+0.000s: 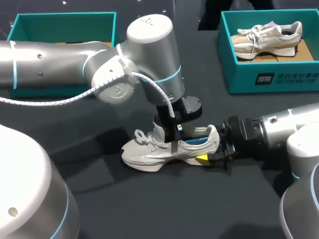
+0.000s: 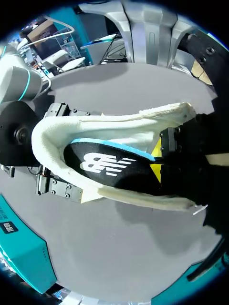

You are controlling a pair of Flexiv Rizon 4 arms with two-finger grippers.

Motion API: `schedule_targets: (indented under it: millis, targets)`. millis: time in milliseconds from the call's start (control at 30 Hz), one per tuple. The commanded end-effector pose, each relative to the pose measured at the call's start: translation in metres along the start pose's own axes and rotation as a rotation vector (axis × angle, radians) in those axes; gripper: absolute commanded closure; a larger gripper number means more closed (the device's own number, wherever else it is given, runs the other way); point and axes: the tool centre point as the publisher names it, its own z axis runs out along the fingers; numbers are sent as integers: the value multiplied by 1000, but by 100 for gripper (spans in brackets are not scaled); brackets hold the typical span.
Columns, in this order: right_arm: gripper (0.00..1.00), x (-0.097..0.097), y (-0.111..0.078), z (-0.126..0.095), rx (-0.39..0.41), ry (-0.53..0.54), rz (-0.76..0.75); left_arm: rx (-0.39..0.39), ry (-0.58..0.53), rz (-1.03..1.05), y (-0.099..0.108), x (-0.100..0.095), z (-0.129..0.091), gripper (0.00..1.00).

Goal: Take the shoe out of the shoebox, open the shoe tongue, remove and reinsert the insole, then place the shoe into the shoebox

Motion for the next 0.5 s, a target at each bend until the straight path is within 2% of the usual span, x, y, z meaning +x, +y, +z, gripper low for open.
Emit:
schedule_targets:
  millis: [33, 300, 500]
  targets:
    - [100, 2, 0, 2, 3, -3, 0, 79, 13, -17, 13, -2, -12, 100]
    - [100, 2, 0, 2, 3, -3, 0, 124, 68, -49, 18, -1, -22, 100]
    - [100, 2, 0, 2, 3, -3, 0, 124, 76, -65, 25, 1, -20, 100]
